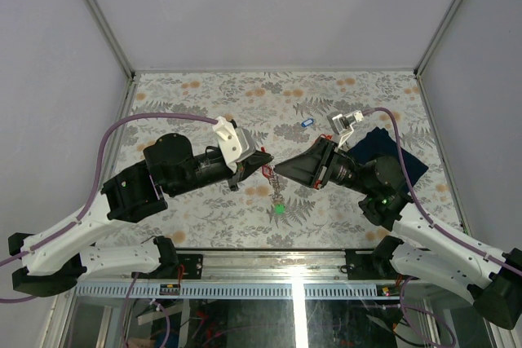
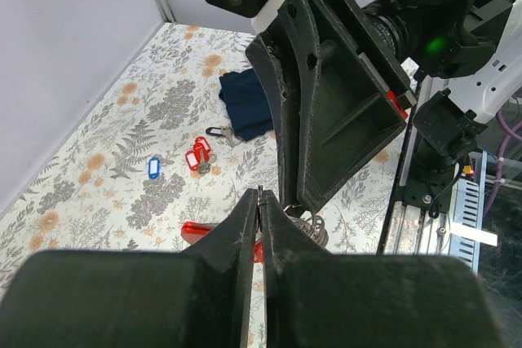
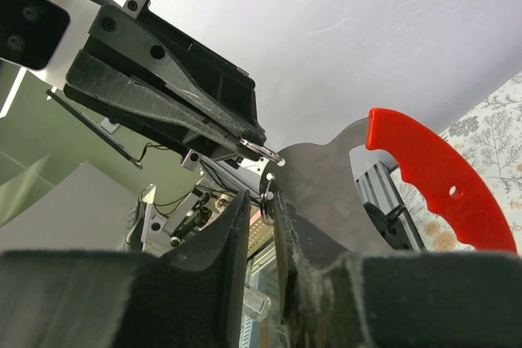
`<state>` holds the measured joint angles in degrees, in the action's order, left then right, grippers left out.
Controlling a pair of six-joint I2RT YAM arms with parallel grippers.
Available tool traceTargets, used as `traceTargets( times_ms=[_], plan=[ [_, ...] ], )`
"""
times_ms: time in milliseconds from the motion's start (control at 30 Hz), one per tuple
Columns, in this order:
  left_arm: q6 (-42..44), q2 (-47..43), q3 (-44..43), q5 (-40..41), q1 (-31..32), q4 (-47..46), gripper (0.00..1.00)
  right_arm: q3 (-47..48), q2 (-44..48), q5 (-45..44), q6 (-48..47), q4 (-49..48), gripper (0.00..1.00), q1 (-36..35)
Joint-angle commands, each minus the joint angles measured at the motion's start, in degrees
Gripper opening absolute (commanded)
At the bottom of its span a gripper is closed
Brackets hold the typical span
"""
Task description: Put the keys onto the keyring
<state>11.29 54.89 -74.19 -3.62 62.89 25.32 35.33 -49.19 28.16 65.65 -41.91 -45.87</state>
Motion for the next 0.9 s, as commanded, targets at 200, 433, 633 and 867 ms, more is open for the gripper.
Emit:
traceTargets(
  times_ms=[200, 433, 633, 867],
  plan=[
    [0.59, -0.84, -0.20, 1.00, -0.31, -4.67, 0.00, 0.66, -0.36, 1.78, -0.71, -2.11, 0.23, -0.19],
    [0.64, -0.54, -0.50, 1.72, -0.25, -4.17, 0.00, 0.44, -0.43, 1.99, -1.08, -1.50, 0.29, -0.19],
    [0.73, -0.01, -0.81, 1.76, -0.30, -3.88, 0.00, 0.62, -0.39, 1.98, -1.82, -0.33, 0.31, -0.19],
    [1.10, 0.79, -1.37, 1.84, -0.26, -3.29, 0.00, 1.00, -0.12, 1.63, -2.69, 1.02, 0.35, -0.18]
  ],
)
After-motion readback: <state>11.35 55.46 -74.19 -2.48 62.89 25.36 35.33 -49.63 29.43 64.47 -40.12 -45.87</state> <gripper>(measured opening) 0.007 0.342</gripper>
